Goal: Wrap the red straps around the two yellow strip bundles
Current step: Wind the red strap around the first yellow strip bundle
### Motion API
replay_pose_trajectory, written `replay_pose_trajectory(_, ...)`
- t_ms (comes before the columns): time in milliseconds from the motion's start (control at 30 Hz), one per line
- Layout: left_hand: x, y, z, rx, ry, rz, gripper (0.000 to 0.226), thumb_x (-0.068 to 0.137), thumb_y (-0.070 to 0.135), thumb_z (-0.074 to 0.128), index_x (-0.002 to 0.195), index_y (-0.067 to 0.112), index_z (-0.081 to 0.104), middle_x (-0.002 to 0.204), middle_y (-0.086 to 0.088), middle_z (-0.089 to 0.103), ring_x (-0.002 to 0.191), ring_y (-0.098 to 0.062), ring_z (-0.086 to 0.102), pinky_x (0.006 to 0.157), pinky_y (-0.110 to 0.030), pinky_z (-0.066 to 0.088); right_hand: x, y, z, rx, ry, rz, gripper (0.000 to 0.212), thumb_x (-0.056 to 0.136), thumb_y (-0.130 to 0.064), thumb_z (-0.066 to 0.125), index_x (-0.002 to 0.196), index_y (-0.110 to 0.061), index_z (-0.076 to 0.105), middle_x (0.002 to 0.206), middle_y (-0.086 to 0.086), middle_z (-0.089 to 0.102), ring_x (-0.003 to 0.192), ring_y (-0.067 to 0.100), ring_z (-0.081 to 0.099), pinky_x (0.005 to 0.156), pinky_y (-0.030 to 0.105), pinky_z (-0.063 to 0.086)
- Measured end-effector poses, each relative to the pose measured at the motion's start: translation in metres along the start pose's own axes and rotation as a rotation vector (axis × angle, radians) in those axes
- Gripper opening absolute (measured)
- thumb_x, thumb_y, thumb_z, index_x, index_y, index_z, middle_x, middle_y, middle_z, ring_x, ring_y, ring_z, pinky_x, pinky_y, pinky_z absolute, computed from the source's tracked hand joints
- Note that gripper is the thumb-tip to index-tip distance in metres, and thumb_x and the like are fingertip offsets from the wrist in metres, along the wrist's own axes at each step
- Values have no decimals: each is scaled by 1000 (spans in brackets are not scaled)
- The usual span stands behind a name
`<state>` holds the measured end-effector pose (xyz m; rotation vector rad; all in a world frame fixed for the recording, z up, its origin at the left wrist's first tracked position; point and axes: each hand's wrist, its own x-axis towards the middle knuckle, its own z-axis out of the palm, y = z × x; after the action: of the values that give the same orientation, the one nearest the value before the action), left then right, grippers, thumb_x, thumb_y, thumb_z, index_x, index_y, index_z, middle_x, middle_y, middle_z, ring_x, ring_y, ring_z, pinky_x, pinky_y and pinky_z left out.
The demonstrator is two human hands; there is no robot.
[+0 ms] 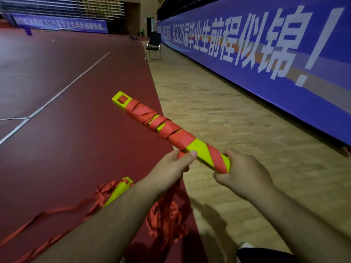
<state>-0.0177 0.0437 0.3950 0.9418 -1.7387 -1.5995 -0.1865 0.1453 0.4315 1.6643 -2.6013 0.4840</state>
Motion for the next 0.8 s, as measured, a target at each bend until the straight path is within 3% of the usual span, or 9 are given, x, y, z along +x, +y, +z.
replay_pose_trajectory(100,8,-16,5,-85,135,-160,65,67,81,56,74,17,58,61,0,51,46,-16,42,62,-36,36,-10,-11,34,-126,12,-35,55,78,-63,67,122,-32,52,114,-4,62,111,23,62,84,34,49)
replay_pose_trajectory(200,14,-40,9,-164,231,-268,67,63,83,57,60,16,54,57,-6,49,43,-21,44,55,-30,35,-16,-14,64,-91,-74,-125,50,84,-60,55,121,-27,50,116,-1,56,114,24,57,88,36,46)
replay_pose_trajectory(267,14,-56,7,-141,250,-298,64,73,78,59,55,16,52,49,-3,48,41,-20,45,51,-26,34,-18,-12,79,-68,-121,-178,46,88,-53,52,124,-25,47,115,1,53,111,24,55,86,36,45)
replay_pose_trajectory(433,20,-98,3,-97,236,-369,60,83,66,62,58,12,59,41,6,49,42,-15,45,53,-28,34,-6,4,118,-171,-21,-309,47,74,-46,73,111,-21,61,95,3,59,82,27,62,68,36,51)
replay_pose_trajectory(533,30,-117,0,-124,130,-388,76,68,82,62,81,9,74,67,-4,68,59,-18,58,61,-28,39,1,4,130,-182,-66,-286,41,89,-46,61,121,-27,46,103,0,61,88,27,66,70,35,49)
replay_pose_trajectory(600,37,-123,-1,-172,90,-401,86,58,89,60,91,11,77,83,-10,73,67,-23,62,63,-29,43,5,6,143,-212,-60,-307,37,95,-44,55,122,-26,38,96,-1,65,82,27,67,65,35,48)
replay_pose_trajectory(700,49,-126,-2,-169,128,-416,70,71,77,62,80,9,72,73,-13,64,58,-22,55,60,-31,41,6,8,156,-178,-51,-288,40,92,-48,59,121,-27,40,90,-2,66,73,26,64,57,33,47)
replay_pose_trajectory(800,59,-129,-5,-86,171,-367,49,90,54,61,69,9,62,52,-8,50,42,-17,44,52,-27,37,16,16,156,63,-297,-170,49,86,-52,67,126,-39,41,104,-11,63,81,12,62,63,28,44)
